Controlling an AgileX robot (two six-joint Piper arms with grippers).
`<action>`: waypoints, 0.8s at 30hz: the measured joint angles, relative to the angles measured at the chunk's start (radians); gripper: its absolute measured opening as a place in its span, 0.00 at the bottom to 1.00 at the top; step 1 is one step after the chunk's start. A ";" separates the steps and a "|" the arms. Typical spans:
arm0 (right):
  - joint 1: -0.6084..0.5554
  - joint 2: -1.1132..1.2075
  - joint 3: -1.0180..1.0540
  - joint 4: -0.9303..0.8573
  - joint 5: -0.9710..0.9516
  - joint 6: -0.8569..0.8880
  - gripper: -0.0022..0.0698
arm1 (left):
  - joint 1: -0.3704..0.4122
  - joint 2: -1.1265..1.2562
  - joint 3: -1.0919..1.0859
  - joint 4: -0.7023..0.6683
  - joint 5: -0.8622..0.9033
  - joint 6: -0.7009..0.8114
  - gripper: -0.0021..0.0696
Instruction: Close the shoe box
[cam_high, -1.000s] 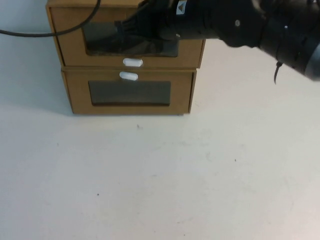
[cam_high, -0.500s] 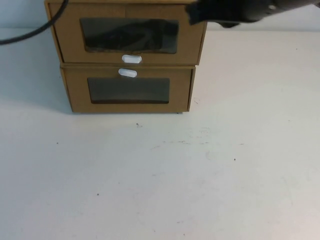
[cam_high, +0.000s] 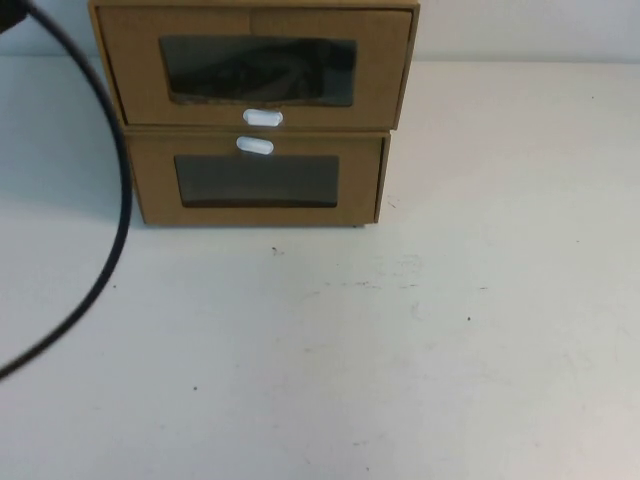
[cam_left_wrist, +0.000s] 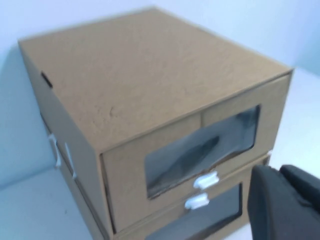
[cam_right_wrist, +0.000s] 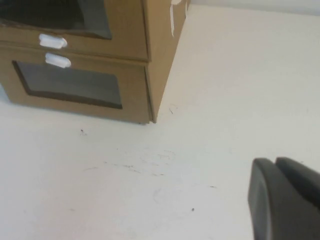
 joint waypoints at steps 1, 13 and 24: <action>0.000 -0.052 0.060 0.000 -0.038 0.016 0.01 | 0.000 -0.045 0.047 -0.040 -0.023 0.033 0.02; 0.000 -0.489 0.590 0.000 -0.428 0.104 0.01 | 0.000 -0.592 0.631 -0.348 -0.216 0.385 0.02; 0.000 -0.554 0.749 0.040 -0.680 0.120 0.01 | 0.000 -0.966 1.040 -0.647 -0.527 0.504 0.02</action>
